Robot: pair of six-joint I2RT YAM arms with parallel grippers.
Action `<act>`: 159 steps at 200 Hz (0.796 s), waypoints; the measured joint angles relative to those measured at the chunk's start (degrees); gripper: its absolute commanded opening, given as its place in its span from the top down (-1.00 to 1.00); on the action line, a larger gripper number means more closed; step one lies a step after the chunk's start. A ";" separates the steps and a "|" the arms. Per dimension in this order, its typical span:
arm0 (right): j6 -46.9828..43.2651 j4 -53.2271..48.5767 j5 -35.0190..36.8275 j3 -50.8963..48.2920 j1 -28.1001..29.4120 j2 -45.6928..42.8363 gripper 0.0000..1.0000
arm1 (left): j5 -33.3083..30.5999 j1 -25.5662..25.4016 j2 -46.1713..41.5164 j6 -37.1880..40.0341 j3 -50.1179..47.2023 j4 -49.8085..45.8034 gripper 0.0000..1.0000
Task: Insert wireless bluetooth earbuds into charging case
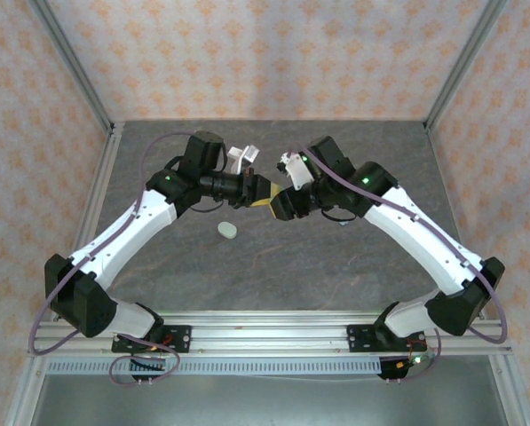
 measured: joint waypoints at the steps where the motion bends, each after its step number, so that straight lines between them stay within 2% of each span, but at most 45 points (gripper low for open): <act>1: 0.59 0.07 0.04 -0.02 -0.09 -0.13 -0.15 | -0.04 0.00 -0.07 -0.39 -0.17 0.42 0.92; 18: 3.28 1.49 0.28 -0.92 -1.01 -2.36 -0.28 | -1.73 -0.15 -0.33 -3.93 -2.27 4.37 0.93; 34: 8.07 4.22 0.39 -3.98 -2.82 -6.25 -0.32 | -3.98 -0.11 -0.83 -7.72 -4.63 8.92 0.93; 65: 22.29 9.46 0.63 -10.27 -6.60 -12.41 -0.34 | -8.92 0.28 -1.73 -16.68 -9.97 19.54 0.94; 118: 47.78 24.17 -2.38 -19.87 -8.94 -12.59 -0.25 | -15.37 0.55 -2.03 -27.76 -14.73 32.39 0.95; 159: 58.86 33.31 -4.17 -19.89 -8.94 -9.64 -0.25 | -17.59 0.42 -3.39 -31.61 -15.47 36.68 0.95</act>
